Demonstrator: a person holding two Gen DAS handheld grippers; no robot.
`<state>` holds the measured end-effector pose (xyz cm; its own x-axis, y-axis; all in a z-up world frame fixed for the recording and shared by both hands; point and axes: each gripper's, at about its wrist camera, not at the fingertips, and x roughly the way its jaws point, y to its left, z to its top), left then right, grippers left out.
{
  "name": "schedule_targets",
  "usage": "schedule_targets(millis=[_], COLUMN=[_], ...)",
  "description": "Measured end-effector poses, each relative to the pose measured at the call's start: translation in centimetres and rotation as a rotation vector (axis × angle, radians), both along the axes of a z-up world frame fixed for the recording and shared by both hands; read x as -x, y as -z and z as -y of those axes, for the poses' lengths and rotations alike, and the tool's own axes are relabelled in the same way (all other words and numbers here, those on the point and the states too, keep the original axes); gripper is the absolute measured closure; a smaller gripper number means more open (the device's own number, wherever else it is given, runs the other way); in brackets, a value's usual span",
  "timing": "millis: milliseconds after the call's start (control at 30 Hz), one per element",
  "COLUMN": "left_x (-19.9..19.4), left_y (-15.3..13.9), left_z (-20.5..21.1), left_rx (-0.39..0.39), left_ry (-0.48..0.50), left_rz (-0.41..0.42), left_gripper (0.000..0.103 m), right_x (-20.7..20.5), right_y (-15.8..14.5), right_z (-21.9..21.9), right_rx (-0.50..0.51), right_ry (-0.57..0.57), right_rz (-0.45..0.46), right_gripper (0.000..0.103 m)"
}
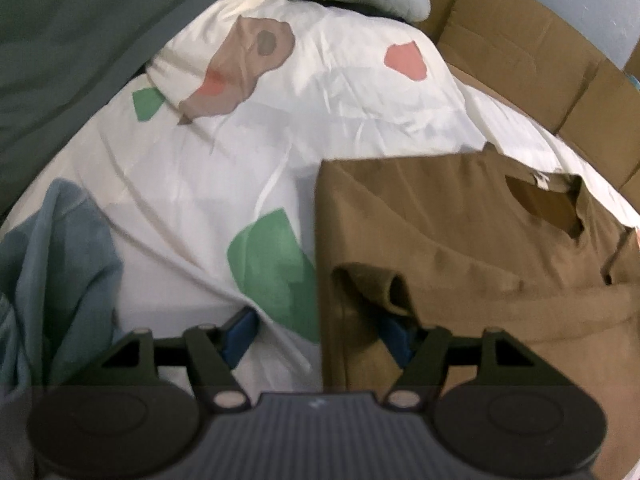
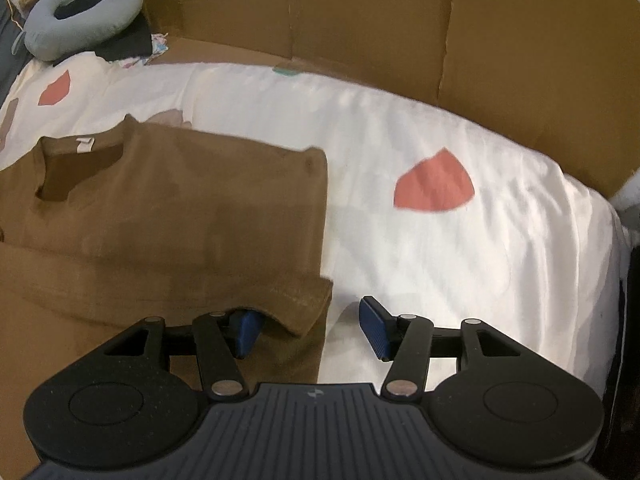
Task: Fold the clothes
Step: 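Pinch the folded shirt edge with both grippers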
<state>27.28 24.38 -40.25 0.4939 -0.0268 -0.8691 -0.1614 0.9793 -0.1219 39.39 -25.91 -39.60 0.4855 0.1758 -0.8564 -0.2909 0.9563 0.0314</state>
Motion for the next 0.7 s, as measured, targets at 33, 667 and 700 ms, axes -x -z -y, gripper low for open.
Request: schedule_targets(millis=[33,667,700], left_x=[-0.2,-1.6,-1.4], left_y=[0.0,-0.9,-1.0], left_z=[0.0,0.6,0.7], left_rx=[-0.004,-0.045,-0.052], left_ry=[0.000,0.051,0.059], left_rz=[0.004,0.101,0.110], left_gripper=[0.032,0.058,0.061], right_x=[-0.3,-4.4,-4.4], right_y=[0.0,-1.2,-1.3], right_z=[-0.1,-0.2,-0.2], right_rx=[0.004,-0.008,-0.015], right_ry=[-0.005,0.035,0.032], right_rz=[0.003,0.077,0.078], right_gripper=[0.043,0.045,0.045])
